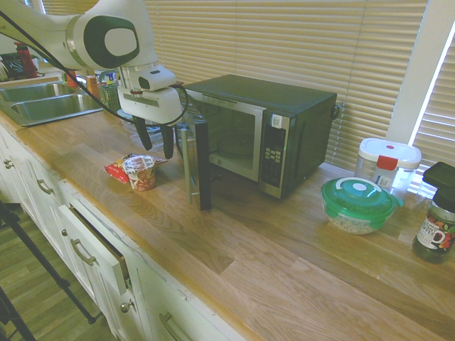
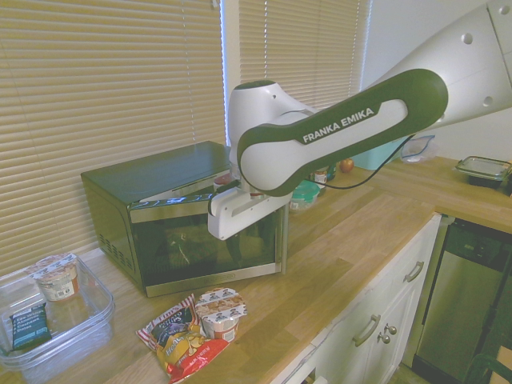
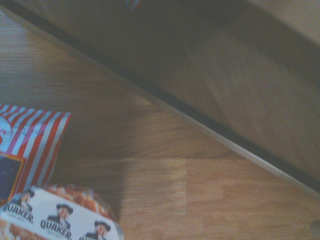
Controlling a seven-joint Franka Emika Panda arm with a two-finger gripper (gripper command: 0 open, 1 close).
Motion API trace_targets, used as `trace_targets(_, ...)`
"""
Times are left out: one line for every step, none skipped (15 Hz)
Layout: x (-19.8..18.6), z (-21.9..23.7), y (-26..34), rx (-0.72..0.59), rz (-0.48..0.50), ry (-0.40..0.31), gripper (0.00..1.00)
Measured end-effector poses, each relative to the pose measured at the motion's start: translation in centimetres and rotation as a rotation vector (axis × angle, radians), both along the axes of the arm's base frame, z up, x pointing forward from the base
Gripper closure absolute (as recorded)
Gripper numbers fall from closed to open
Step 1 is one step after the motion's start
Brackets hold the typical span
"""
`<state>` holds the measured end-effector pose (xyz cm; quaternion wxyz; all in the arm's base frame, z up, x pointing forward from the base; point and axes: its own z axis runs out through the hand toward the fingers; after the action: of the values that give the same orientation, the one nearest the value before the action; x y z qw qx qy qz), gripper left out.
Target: Close the microwave
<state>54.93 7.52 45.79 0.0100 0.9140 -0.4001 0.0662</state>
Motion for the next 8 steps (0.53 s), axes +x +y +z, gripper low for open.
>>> trace_targets(0.8,0.1,-0.3,0.003,-0.008,0.003,0.0)
trace_targets(1.8,0.3,-0.6,0.006,-0.019,0.002,0.0)
trace_targets(2.8,0.5,-1.0,0.009,-0.028,0.003,0.0)
trace_targets(3.7,0.9,-1.4,0.012,-0.038,0.003,0.0)
trace_targets(4.7,1.2,-1.9,0.014,-0.049,0.001,0.0)
trace_targets(5.6,1.7,-2.4,0.017,-0.061,0.001,0.0)
trace_targets(6.6,2.2,-3.1,0.02,-0.075,0.002,0.0)
trace_targets(7.5,2.6,-3.8,0.024,-0.084,0.004,0.0)
